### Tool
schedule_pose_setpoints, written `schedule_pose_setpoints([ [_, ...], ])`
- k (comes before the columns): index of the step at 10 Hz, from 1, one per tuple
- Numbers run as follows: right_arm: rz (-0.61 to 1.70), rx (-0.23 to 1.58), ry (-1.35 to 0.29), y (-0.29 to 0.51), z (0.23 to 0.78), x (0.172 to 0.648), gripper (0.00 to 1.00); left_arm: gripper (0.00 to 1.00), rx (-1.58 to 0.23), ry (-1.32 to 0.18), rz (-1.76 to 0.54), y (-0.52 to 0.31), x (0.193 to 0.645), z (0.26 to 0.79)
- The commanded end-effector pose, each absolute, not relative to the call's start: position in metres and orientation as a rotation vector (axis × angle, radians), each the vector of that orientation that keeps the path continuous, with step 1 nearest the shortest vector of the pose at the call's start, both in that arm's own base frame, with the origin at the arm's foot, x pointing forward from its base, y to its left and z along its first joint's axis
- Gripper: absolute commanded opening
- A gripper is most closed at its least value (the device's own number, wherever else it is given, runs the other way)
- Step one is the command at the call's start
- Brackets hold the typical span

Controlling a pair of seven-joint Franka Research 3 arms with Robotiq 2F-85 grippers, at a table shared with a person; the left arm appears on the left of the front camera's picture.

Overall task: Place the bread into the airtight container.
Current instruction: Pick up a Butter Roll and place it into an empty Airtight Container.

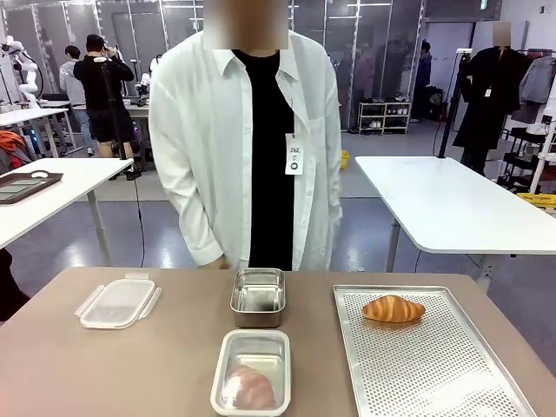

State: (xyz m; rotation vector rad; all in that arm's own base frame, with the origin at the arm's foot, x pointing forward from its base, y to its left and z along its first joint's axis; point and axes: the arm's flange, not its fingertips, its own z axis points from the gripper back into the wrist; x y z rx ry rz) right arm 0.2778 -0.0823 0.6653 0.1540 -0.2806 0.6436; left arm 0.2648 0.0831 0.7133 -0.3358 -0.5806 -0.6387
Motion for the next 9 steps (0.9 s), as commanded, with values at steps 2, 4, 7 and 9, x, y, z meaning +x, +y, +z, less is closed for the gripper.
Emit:
schedule_pose_setpoints([
  [2, 0.899, -0.033, -0.265, -0.034, 0.614, 0.330, 1.00, 1.00, -0.337, -0.581, -0.658, 0.084, 0.265, 0.715],
  [4, 1.043, -0.087, -0.246, -0.004, 0.576, 0.362, 1.00, 1.00, -0.337, -0.581, -0.658, 0.084, 0.265, 0.715],
  [7, 1.112, -0.084, -0.223, 0.045, 0.529, 0.413, 1.00, 1.00, -0.337, -0.581, -0.658, 0.084, 0.265, 0.715],
  [9, 1.121, -0.068, -0.229, 0.060, 0.500, 0.450, 1.00, 1.00, -0.337, -0.581, -0.658, 0.084, 0.265, 0.715],
])
